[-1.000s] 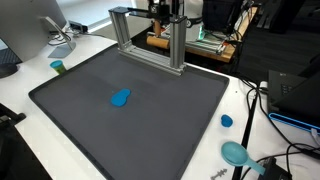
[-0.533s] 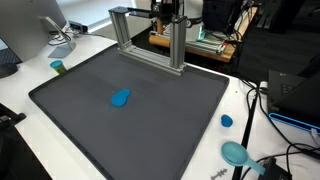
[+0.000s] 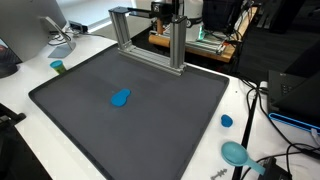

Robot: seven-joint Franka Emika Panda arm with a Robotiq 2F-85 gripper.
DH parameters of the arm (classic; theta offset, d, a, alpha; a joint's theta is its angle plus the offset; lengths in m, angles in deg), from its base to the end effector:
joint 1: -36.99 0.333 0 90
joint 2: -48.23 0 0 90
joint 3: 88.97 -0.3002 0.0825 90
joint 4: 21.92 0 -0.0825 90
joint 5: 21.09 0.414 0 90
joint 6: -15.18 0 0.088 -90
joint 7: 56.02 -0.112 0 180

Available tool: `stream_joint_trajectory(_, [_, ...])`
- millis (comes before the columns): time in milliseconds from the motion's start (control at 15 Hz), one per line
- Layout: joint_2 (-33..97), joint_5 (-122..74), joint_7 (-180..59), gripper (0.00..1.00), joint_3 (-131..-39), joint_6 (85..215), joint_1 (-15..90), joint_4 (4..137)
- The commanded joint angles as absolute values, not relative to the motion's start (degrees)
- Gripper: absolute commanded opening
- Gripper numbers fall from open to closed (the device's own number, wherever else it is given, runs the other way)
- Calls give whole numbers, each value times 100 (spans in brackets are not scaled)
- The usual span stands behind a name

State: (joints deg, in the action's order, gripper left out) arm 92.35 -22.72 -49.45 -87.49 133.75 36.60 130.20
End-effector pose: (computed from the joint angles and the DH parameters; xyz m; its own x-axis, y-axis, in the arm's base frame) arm 0.3763 -0.0135 0.4624 0.9784 0.0999 0.1811 0.0960 -0.9949 0.0300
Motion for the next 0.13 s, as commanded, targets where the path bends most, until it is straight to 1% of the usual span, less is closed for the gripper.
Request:
stream_joint_trajectory(0, [9463, -2412, -4837, 100, -8719, 13335, 3703, 13022])
stream_joint_trajectory(67, [9623, -2432, -4809, 100, -8715, 13330, 3706, 13046])
